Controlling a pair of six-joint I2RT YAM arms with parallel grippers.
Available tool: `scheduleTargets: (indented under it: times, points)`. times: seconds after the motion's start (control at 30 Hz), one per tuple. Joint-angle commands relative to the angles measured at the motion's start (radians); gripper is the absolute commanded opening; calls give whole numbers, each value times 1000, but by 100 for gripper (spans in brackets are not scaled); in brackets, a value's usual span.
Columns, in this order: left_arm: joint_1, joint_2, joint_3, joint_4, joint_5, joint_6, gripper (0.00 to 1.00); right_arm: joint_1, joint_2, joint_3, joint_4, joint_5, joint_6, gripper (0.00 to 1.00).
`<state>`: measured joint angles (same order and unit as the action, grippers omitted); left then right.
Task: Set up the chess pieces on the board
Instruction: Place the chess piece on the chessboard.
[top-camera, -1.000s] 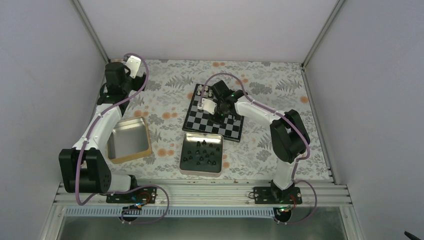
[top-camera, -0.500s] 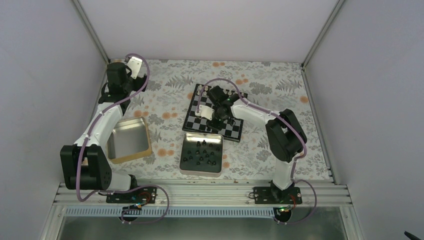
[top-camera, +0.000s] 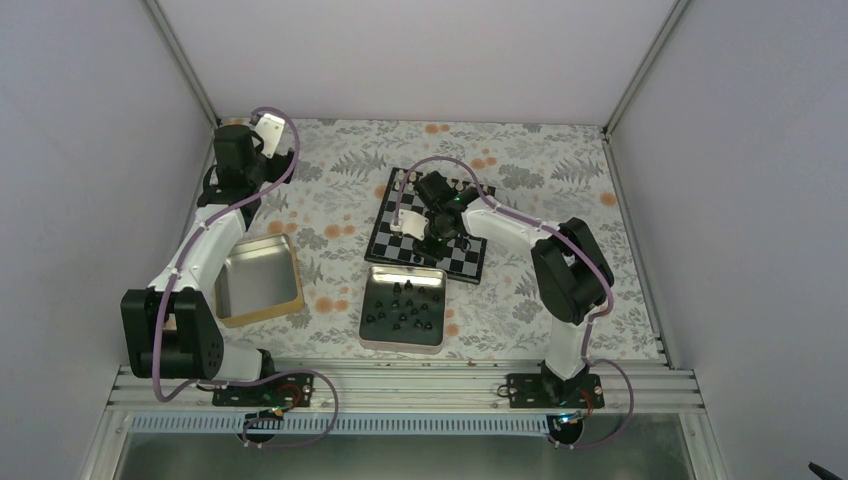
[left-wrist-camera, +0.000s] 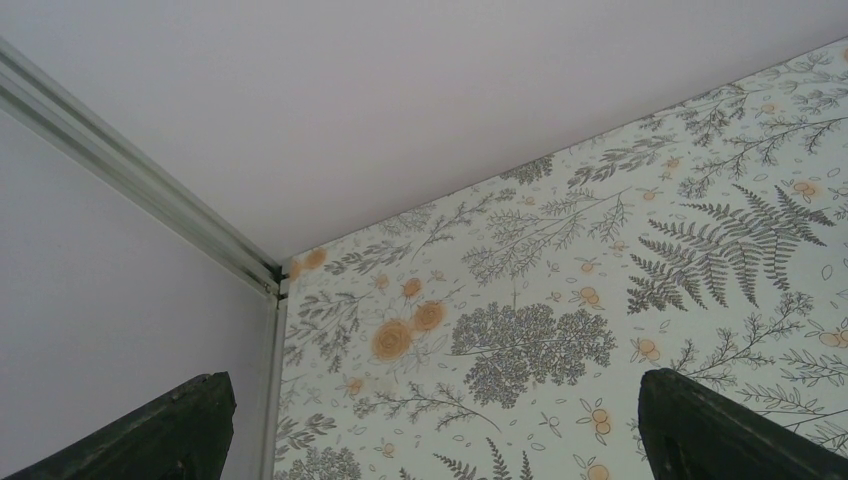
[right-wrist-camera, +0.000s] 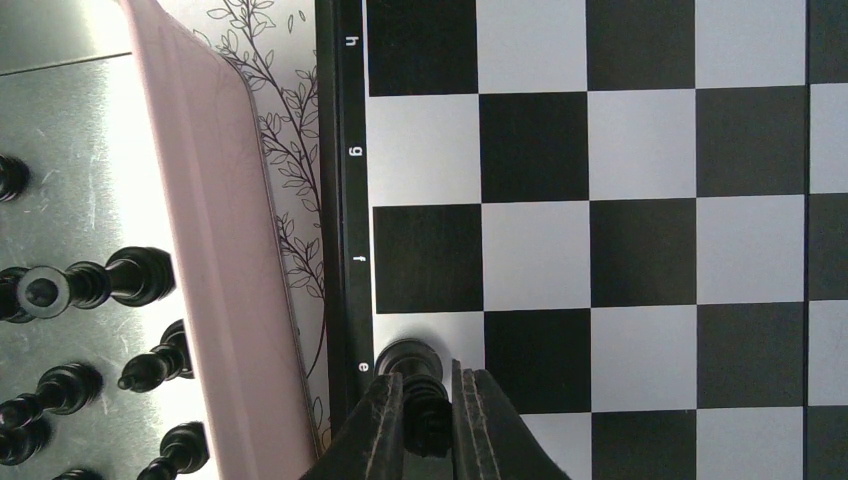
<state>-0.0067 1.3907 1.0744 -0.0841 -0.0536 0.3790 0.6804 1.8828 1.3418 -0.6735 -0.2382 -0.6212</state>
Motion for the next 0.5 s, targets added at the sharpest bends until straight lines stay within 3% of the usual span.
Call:
scheduleTargets:
  times: [0.0, 0.47]
  points:
    - [7, 21, 5, 19, -4, 8, 100, 8, 11, -14, -20, -17, -14, 9]
    - [7, 51, 31, 4, -4, 14, 100, 5, -46, 37, -73, -43, -17, 38]
